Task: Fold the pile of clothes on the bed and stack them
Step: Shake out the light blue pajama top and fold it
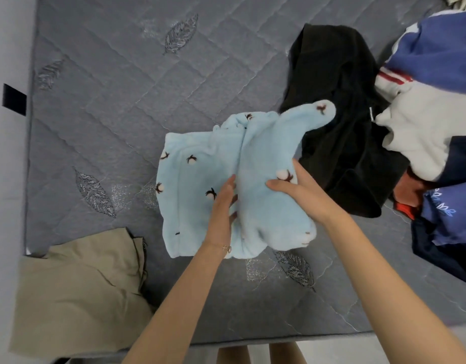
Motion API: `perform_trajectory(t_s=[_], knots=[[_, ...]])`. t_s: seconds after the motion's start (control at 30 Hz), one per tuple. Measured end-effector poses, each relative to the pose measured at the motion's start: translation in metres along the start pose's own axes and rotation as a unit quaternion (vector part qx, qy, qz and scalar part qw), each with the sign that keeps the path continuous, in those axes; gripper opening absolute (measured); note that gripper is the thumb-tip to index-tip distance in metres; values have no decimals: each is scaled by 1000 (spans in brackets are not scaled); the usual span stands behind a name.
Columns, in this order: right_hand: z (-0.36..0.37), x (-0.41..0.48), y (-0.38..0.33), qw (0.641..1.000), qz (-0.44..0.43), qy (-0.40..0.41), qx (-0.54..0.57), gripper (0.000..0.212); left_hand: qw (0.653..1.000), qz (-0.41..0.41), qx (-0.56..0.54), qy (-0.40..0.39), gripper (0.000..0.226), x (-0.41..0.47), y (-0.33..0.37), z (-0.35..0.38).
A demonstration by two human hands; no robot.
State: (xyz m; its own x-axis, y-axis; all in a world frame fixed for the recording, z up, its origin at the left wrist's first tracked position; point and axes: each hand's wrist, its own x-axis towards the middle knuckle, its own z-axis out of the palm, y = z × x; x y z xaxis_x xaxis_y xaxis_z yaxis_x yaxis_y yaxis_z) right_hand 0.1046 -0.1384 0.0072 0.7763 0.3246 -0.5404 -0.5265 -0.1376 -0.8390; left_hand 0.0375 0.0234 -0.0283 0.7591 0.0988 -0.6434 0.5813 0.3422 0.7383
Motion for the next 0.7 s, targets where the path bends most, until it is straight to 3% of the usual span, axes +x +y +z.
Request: perform_trajectory(t_s=[0.1, 0.2, 0.3, 0.4, 0.47, 0.6, 0.7], knots=[[54, 12, -8, 996, -45, -61, -49, 53, 995, 19, -92, 22, 39, -10, 24, -27], [97, 25, 4, 990, -26, -117, -69, 53, 990, -29, -135, -10, 63, -12, 37, -66], [113, 40, 25, 977, 23, -157, -143, 55, 998, -34, -33, 52, 63, -5, 38, -100], [114, 49, 37, 945, -11, -182, -273, 60, 986, 18, 155, 54, 68, 2, 23, -119], [114, 52, 40, 927, -62, -152, -336, 54, 973, 30, 208, 91, 60, 5, 13, -130], [100, 64, 40, 879, -181, 24, -440, 41, 983, 2, 152, 101, 47, 4, 7, -158], [89, 73, 46, 841, -229, 55, -487, 57, 980, -21, 174, 96, 66, 6, -1, -179]])
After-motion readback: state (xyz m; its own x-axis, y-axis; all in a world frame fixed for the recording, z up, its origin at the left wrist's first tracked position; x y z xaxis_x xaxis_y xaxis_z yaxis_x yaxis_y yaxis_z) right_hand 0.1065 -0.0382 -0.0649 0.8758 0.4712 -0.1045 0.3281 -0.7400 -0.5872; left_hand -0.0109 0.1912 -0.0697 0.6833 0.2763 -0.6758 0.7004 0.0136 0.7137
